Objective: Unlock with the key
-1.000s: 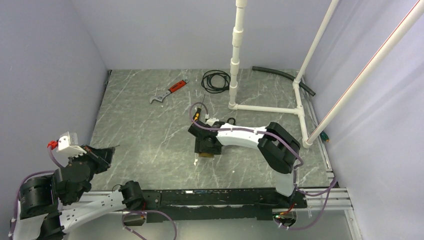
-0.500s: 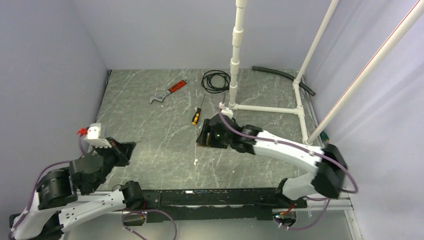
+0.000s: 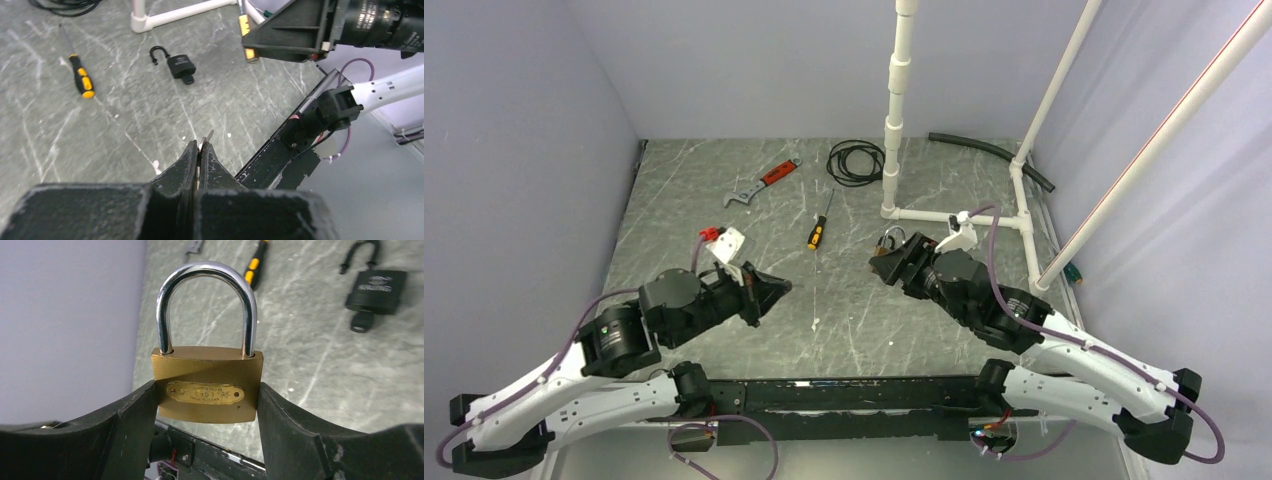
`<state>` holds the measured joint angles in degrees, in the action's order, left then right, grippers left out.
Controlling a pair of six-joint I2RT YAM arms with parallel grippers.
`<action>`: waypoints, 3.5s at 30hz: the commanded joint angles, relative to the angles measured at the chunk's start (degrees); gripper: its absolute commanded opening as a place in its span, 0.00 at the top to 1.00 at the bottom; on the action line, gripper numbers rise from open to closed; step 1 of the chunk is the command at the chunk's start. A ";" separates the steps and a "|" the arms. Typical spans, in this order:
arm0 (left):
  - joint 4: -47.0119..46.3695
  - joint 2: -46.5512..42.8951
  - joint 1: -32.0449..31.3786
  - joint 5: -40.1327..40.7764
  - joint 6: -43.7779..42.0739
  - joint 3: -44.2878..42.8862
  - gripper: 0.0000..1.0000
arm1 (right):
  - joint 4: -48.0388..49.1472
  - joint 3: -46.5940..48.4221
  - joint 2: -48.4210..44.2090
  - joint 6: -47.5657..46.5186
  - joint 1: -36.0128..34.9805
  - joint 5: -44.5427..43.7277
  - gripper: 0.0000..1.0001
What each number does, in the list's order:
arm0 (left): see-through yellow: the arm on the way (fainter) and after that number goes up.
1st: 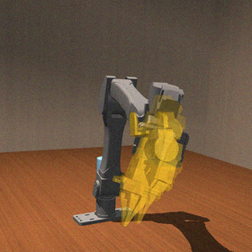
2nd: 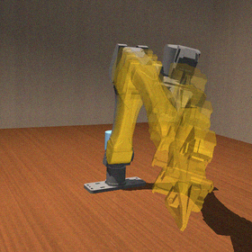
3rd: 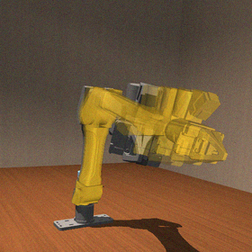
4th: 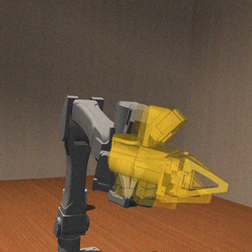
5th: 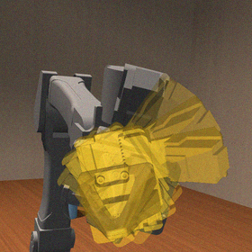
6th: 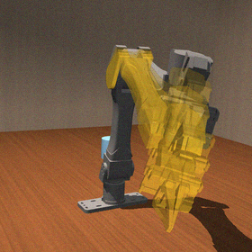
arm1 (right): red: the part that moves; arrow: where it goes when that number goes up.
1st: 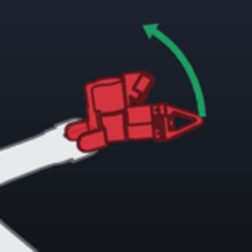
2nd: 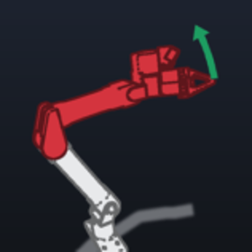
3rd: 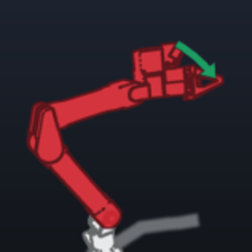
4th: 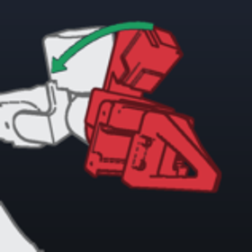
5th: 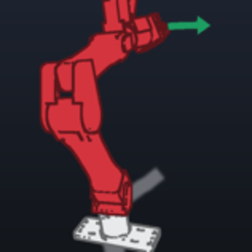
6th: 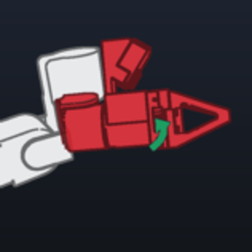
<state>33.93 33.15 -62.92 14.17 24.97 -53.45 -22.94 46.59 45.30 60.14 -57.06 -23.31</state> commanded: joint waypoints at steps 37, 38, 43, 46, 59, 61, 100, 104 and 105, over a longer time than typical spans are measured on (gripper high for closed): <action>-13.40 9.46 -8.23 -20.60 -87.82 7.71 1.00 | -40.25 34.33 33.32 4.14 21.76 27.37 1.00; -13.98 9.68 -8.39 -20.73 -88.30 8.38 1.00 | -38.60 33.15 33.02 5.39 21.73 28.88 1.00; -17.42 12.37 -8.61 -20.77 -87.81 10.14 1.00 | -34.99 29.90 33.29 10.52 21.73 33.70 1.00; -19.34 14.26 -8.78 -17.78 -88.10 10.75 1.00 | -33.78 28.50 33.35 13.94 21.19 34.23 1.00; -22.98 13.69 -9.04 -18.31 -87.10 13.92 1.00 | -27.77 26.00 35.37 19.38 16.46 35.93 1.00; -23.07 13.78 -9.07 -18.23 -87.21 14.41 1.00 | -27.43 25.99 36.20 19.64 15.80 36.13 1.00; -30.99 16.46 -10.65 -5.42 -92.02 21.01 1.00 | -18.55 21.73 38.58 24.09 13.04 42.68 1.00; -30.71 16.17 -10.65 -6.20 -92.04 21.10 1.00 | -18.29 21.83 38.98 23.56 12.86 43.33 1.00; -30.47 16.10 -10.65 -6.14 -92.10 21.11 1.00 | -18.16 21.80 39.01 23.55 12.85 43.41 1.00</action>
<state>6.37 49.47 -73.23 7.84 -66.70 -32.99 -45.17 67.64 85.19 82.96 -43.79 16.73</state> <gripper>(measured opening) 0.022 0.679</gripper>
